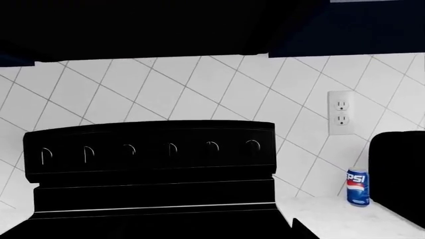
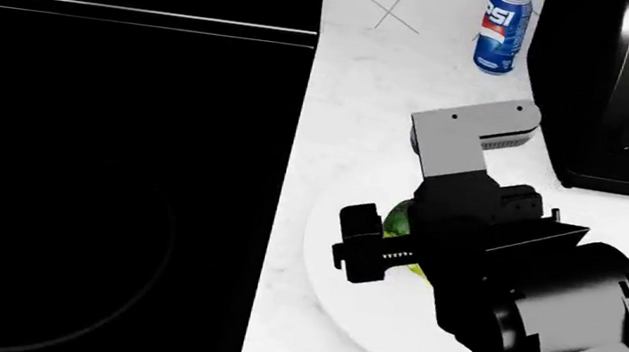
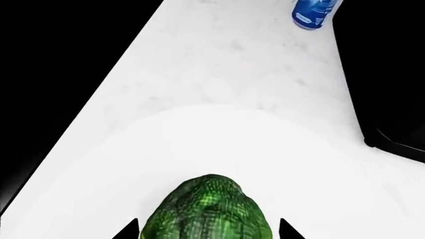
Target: Pick the broccoli from the counter and place it in the microwave.
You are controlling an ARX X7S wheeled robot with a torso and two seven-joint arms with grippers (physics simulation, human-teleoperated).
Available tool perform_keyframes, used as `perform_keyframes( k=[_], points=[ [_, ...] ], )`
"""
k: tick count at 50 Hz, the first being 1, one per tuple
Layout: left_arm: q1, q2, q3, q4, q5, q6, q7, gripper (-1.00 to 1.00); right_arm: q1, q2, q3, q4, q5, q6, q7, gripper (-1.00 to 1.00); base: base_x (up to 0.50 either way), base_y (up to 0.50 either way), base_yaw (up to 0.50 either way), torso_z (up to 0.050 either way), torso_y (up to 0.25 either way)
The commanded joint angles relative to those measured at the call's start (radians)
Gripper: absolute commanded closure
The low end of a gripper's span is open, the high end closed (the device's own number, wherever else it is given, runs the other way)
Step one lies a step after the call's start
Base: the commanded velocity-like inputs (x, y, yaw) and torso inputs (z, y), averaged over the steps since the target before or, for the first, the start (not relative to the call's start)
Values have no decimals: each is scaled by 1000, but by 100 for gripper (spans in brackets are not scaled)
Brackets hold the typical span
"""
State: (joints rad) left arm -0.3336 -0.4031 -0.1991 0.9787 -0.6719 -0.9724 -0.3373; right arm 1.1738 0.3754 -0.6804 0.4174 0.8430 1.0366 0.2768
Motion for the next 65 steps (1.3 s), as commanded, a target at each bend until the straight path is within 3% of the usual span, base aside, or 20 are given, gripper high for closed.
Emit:
perform_keyframes(
  k=[1, 15, 16, 29, 38, 46, 55, 65],
  points=[
    [-3, -10, -6, 5, -26, -6, -15, -100, -19, -8, -17, 37, -16, -21, -10, -100, 0, 0, 0, 0, 0],
    [7, -23, -8, 10, -50, 0, -33, -100, -34, -10, -23, 50, -18, -32, -14, -100, 0, 0, 0, 0, 0],
    [8, -24, -8, 9, -50, 2, -34, -100, -35, -9, -24, 48, -18, -31, -13, 100, 0, 0, 0, 0, 0],
    [20, -34, 10, -9, -37, 32, -36, -100, -29, 19, 2, -53, 16, 16, 36, 100, 0, 0, 0, 0, 0],
    [19, -34, 19, -12, -37, 42, -45, -100, 11, 126, 208, -440, 227, 183, 243, 100, 0, 0, 0, 0, 0],
    [7, -33, 43, -28, -21, 60, -48, -100, 20, 162, 315, -601, 346, 237, 352, 100, 0, 0, 0, 0, 0],
    [-10, -22, 83, -57, 10, 90, -50, -100, 24, 193, 523, -837, 684, 296, 652, 100, 0, 0, 0, 0, 0],
    [-19, -14, 104, -76, 29, 115, -53, -100, -44, 260, 612, -1046, 959, 216, 907, 100, 0, 0, 0, 0, 0]
  ],
)
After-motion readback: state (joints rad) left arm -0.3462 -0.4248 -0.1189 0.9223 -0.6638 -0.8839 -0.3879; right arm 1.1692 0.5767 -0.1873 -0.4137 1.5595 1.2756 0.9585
